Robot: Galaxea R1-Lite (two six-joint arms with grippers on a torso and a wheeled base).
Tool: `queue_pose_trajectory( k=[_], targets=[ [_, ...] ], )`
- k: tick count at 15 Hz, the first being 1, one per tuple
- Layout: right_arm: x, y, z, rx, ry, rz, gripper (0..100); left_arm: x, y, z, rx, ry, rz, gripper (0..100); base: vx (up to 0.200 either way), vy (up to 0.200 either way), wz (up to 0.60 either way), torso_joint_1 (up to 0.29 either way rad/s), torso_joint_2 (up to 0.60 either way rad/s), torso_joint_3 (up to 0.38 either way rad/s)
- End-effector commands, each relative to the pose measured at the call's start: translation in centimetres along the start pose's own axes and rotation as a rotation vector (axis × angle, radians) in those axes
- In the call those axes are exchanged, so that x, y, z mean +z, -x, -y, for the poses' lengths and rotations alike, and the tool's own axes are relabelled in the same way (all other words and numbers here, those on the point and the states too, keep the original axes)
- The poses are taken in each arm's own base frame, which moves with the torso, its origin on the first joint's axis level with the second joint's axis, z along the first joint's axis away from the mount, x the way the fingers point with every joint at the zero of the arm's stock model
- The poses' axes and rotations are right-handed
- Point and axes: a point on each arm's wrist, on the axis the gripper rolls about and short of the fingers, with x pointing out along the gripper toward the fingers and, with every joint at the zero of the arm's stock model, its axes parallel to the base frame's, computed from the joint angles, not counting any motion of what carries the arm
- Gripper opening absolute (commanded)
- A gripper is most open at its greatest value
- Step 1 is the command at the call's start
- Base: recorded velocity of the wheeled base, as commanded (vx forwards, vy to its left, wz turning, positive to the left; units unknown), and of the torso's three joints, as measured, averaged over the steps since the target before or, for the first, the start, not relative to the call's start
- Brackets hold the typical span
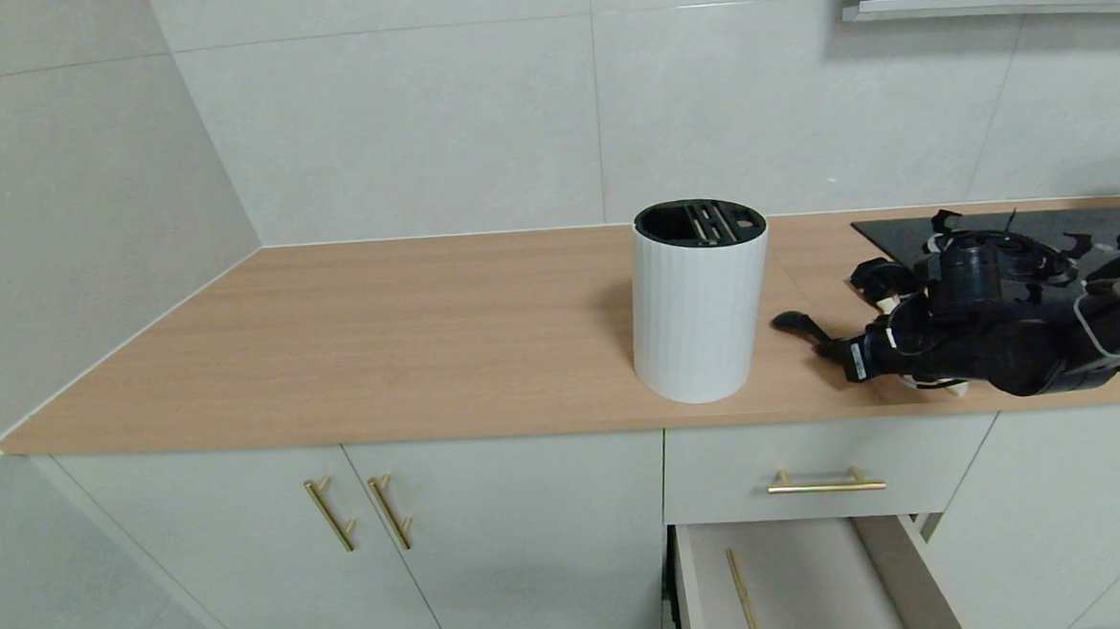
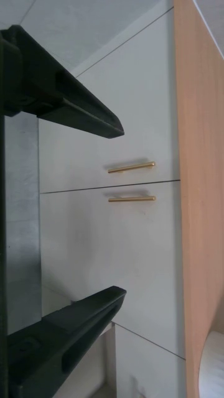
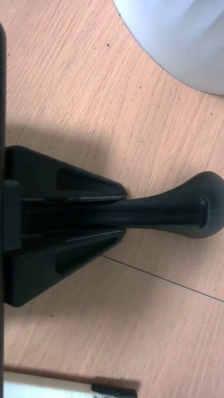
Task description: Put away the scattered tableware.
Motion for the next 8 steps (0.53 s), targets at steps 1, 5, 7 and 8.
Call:
queue_pose_trajectory(
  k=[1,5,7,8],
  targets=[
    [0.8,0.9,-0.4,0.004,-0.024,0.002,0,0.0,0.0,0.0,0.000,0.000,0.000,100,0.000,0.000,0.00,0.000,0.00,0.000],
    [3.2,7.7,-2.8,0.018,-0.180,-0.139,0,0.0,0.0,0.0,0.000,0.000,0.000,100,0.000,0.000,0.00,0.000,0.00,0.000],
    [3.8,11.9,-4.1,0.029,-0.270,-0.201,0,0.0,0.0,0.0,0.000,0.000,0.000,100,0.000,0.000,0.00,0.000,0.00,0.000],
    [3.8,14.0,-4.9,0.035,-0.306,-0.220,0,0.0,0.0,0.0,0.000,0.000,0.000,100,0.000,0.000,0.00,0.000,0.00,0.000]
  ],
)
